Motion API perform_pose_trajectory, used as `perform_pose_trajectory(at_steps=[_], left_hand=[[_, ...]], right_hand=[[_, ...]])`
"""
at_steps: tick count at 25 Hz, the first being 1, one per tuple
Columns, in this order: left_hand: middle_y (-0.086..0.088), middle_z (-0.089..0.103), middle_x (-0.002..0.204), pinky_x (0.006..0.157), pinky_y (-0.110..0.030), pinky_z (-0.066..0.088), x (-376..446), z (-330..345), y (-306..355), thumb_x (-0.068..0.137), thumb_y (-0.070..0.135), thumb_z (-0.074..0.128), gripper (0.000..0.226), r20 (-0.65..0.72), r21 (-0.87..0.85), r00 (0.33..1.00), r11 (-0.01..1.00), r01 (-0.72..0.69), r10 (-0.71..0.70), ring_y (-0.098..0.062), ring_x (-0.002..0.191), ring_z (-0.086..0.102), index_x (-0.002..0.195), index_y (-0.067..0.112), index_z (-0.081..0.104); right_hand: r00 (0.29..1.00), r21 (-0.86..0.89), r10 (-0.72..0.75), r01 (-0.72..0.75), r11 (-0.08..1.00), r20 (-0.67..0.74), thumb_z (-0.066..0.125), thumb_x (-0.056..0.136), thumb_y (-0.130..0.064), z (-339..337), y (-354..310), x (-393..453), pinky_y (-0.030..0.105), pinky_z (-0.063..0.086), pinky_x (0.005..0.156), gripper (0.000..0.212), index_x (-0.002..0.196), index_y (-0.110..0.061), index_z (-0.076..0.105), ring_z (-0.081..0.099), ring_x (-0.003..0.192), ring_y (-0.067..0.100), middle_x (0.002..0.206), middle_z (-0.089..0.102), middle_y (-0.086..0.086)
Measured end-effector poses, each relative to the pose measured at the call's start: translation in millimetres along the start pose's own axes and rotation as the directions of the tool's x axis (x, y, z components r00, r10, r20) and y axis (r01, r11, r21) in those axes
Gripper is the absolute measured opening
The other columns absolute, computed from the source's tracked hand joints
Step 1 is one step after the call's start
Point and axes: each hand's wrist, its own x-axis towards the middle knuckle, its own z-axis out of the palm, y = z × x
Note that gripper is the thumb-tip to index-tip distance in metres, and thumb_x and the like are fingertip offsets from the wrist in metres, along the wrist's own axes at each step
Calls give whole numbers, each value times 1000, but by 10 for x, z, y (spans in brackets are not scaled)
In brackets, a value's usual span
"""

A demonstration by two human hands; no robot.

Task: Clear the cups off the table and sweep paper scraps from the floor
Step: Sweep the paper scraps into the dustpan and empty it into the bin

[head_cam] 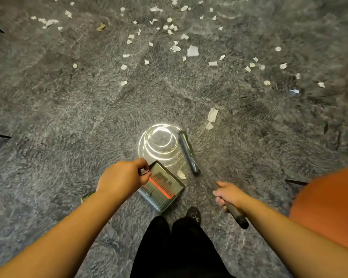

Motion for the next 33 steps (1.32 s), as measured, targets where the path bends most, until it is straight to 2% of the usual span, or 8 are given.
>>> perform_pose_trajectory(at_steps=[5,9,14,17,24,29,33], left_hand=[[12,71,79,51,-24,44,32,67,-69,84,55,59,23,-53,-5,998,1000,-19,19,-16,69,65,100,39,60],[14,71,77,44,-21,30,16,77,-128,86,54,57,20,-59,8,996,998,-59,60,-14,63,63,99,39,59],[15,71,79,44,-20,33,-34,67,-295,89,54,54,20,-40,-12,997,998,-63,62,-11,63,62,102,39,59],[15,71,82,47,-22,37,-94,102,-376,89,55,53,24,-29,-23,997,997,-70,69,-13,69,64,105,38,57],[16,70,86,53,-27,50,-174,8,-554,88,55,55,23,-47,-101,998,994,-42,38,-12,71,65,107,43,58],[18,69,84,49,-22,39,119,-172,-374,85,58,56,26,-107,-126,991,987,-96,82,-11,72,64,107,45,58],[22,65,77,48,-20,35,627,-380,7,82,61,56,28,-139,-125,984,983,-130,113,-7,65,57,105,46,57]], right_hand=[[994,33,71,-74,997,85,35,96,1,421,15,284,19,29,38,45,141,-2,29,34,36,12,54,38,6],[983,58,92,-102,993,162,34,98,1,631,-65,258,19,24,41,49,144,-8,20,30,38,12,57,34,5],[972,127,85,-115,985,217,32,101,0,603,-204,-29,17,24,37,45,143,-15,32,29,36,7,58,30,2],[970,254,83,-141,957,227,33,101,0,586,-214,-260,14,25,33,45,144,-14,33,31,32,6,61,31,3],[995,318,4,-34,947,95,33,99,2,737,-86,-682,14,26,32,58,151,-19,19,32,31,6,60,34,5],[997,397,-75,57,916,29,33,99,2,524,-196,-810,14,24,32,45,142,-12,35,30,31,6,52,36,2],[992,443,-118,126,888,-46,35,98,3,113,-485,-743,15,25,32,55,148,-16,26,32,32,7,56,36,4]])
